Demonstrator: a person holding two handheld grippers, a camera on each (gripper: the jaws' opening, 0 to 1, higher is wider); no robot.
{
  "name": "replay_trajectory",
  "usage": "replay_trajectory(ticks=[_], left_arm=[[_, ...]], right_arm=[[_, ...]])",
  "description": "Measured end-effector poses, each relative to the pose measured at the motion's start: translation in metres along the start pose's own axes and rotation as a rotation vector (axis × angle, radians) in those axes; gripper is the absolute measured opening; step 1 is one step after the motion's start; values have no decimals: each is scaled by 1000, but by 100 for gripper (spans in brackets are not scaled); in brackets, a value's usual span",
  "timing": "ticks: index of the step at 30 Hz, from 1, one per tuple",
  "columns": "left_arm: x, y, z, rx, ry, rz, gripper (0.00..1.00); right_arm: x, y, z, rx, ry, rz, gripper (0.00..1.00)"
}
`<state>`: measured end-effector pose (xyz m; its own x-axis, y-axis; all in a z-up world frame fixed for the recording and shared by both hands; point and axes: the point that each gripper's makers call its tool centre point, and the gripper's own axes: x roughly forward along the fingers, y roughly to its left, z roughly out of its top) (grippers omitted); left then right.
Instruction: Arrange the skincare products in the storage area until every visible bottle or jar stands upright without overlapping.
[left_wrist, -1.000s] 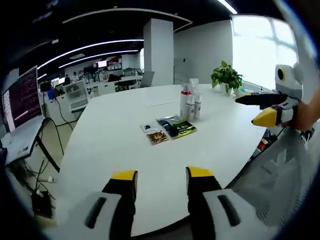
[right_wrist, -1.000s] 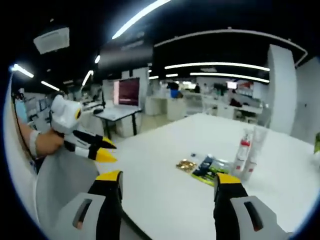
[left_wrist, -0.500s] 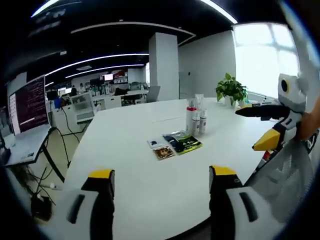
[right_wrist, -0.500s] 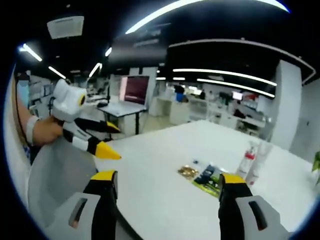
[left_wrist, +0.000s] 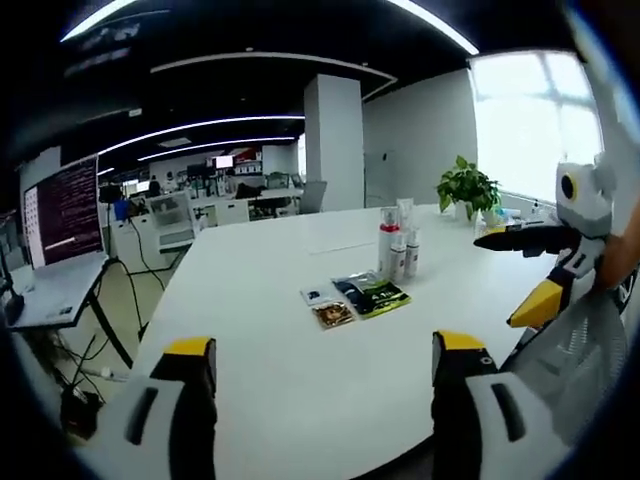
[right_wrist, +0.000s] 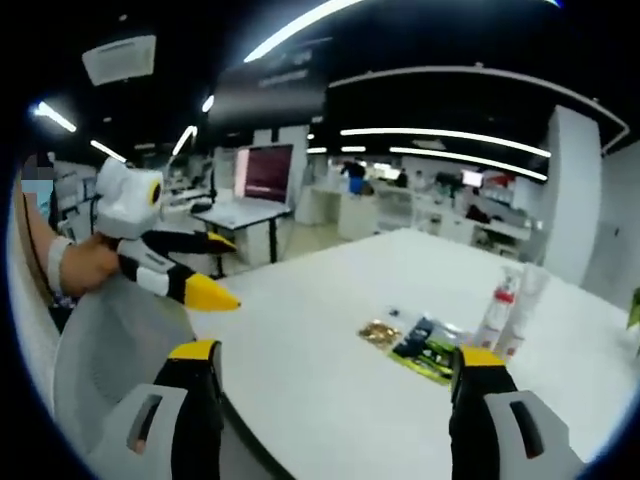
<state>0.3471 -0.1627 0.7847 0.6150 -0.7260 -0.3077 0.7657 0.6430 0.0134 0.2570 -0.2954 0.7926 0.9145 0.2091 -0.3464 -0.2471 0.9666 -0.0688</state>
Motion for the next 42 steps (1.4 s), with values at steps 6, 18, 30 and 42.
replay_trajectory(ticks=[6, 18, 30, 42], left_arm=[[0, -1, -3, -1, 13, -1, 85], [0, -1, -5, 9, 27, -1, 83], [0, 1, -6, 10, 33, 11, 83], [2, -3, -9, 17, 51, -3, 81]], right_arm=[[1, 1, -4, 14, 20, 11, 99], [1, 5, -6, 21, 24, 28, 99], [1, 0, -6, 41, 15, 12, 99], [0, -10, -4, 53, -2, -30, 99]])
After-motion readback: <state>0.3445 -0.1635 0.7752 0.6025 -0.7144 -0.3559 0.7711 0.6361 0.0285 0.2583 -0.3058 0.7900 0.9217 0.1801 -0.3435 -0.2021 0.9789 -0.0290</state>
